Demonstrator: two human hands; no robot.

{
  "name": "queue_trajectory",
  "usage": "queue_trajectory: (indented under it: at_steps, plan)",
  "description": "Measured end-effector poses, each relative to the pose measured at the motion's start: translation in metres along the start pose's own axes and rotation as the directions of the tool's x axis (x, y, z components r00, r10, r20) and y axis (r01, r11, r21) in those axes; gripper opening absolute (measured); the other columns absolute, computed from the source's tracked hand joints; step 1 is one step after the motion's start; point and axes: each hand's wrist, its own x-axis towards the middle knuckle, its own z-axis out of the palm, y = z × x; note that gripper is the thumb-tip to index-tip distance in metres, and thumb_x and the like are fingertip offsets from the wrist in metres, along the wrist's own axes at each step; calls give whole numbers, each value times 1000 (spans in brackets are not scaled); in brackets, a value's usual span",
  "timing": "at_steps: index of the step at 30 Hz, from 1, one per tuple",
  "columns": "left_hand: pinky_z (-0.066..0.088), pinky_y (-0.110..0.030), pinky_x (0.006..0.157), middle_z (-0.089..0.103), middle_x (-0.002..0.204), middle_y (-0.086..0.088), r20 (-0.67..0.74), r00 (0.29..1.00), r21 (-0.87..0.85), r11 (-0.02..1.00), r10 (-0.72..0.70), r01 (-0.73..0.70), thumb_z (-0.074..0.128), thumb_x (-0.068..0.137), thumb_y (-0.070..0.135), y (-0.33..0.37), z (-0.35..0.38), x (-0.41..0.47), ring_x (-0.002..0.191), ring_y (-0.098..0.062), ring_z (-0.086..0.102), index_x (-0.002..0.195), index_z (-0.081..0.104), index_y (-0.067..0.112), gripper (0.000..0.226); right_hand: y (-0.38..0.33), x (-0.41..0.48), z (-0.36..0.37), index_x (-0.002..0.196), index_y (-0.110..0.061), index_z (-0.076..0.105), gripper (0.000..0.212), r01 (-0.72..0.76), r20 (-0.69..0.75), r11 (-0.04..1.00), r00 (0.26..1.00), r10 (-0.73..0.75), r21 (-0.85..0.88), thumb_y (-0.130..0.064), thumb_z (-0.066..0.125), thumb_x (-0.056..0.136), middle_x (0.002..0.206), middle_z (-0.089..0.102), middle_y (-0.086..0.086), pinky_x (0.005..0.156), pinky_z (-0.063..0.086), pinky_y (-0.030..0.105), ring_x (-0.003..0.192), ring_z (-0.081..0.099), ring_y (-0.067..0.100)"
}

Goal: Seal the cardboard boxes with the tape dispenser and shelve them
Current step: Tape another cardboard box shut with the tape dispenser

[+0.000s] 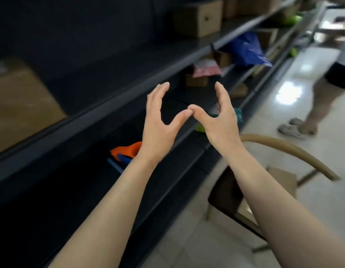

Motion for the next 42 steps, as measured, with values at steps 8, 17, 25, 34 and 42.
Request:
queue_trajectory:
  at_steps: [8, 17, 25, 34, 42]
  plan:
    - [26, -6, 103, 37, 141, 7, 350, 937, -200, 977, 7, 68, 68, 86, 31, -4, 142, -24, 128, 3, 32, 141, 38, 17, 64, 83, -49, -128, 150, -23, 24, 92, -298, -326, 945, 914, 242, -134, -50, 72, 77, 155, 28, -5, 102, 23, 17, 135, 25, 0]
    - [25, -15, 101, 33, 146, 6, 580, 796, -72, 962, -174, 262, 65, 85, 41, -46, 253, -80, 134, -5, 30, 143, 34, 21, 69, 184, -98, -215, 150, -19, 26, 90, -600, -429, 785, 756, 495, -152, -53, 69, 79, 155, 31, 1, 113, 27, 39, 141, 28, 19]
    - [28, -30, 104, 29, 150, 3, 634, 636, 159, 879, -441, 450, 64, 86, 41, -114, 340, -140, 136, -15, 30, 145, 29, 21, 72, 295, -145, -254, 147, -11, 31, 82, -790, -361, 608, 593, 720, -83, -42, 72, 82, 146, 45, 5, 103, 36, 31, 131, 43, 21]
    - [32, -43, 108, 19, 156, -6, 584, 393, 452, 686, -711, 570, 52, 86, 60, -208, 415, -206, 139, -25, 28, 150, 15, 14, 87, 416, -182, -271, 134, -12, 44, 68, -883, -303, 469, 452, 839, -16, -45, 71, 81, 124, 60, 0, 93, 49, 41, 110, 57, 21]
    - [34, -34, 100, 42, 145, -12, 575, 266, 485, 585, -773, 650, 44, 88, 64, -249, 450, -219, 131, -26, 41, 147, 21, 4, 88, 467, -181, -263, 139, -10, 37, 83, -918, -158, 354, 328, 931, 177, -57, 68, 78, 130, 57, 7, 97, 48, 46, 116, 56, 27]
